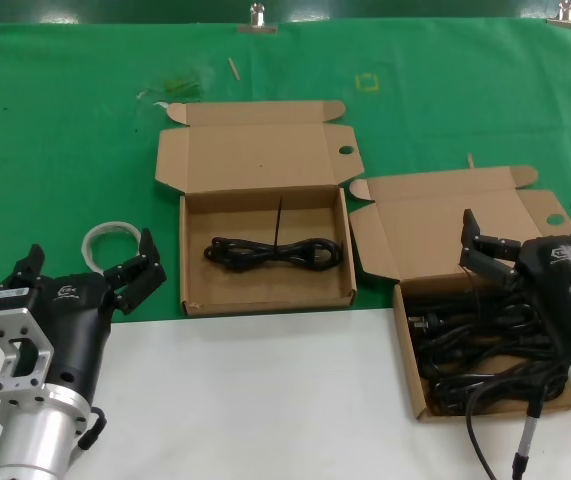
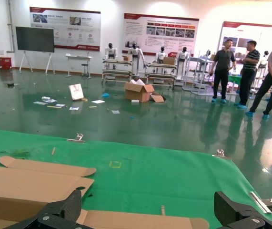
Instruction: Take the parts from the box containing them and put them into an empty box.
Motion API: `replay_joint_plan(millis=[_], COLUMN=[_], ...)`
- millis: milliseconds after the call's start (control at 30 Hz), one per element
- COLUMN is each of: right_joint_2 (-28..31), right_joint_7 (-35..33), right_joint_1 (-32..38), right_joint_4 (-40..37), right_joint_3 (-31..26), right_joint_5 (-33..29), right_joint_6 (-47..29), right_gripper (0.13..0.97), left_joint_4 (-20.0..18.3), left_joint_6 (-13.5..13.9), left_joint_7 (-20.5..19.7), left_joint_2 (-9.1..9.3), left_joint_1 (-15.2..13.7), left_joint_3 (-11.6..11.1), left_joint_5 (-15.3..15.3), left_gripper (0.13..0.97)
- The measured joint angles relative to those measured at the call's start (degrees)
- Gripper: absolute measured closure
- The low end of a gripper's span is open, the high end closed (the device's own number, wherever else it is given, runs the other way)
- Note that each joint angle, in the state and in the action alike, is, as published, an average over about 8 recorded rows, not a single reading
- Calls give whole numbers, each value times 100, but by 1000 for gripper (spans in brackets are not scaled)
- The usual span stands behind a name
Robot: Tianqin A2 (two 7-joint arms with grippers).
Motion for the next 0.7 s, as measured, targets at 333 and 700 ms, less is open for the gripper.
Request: replay_joint_plan(millis=[333, 700], right_joint_2=[0, 0], right_joint_7=[0, 0], right_joint_1=[0, 0], right_joint_4=[0, 0], right_joint_3=[0, 0], right_joint_5=[0, 0], right_joint_6=[0, 0], right_gripper=[129, 129], left_joint_4=[0, 0], left_joint_6=[0, 0], left_joint_7=[0, 0], left_joint_2=[0, 0], left_joint_1=[0, 0], left_joint_3=[0, 0], left_joint_5=[0, 0], left_gripper=[132, 132])
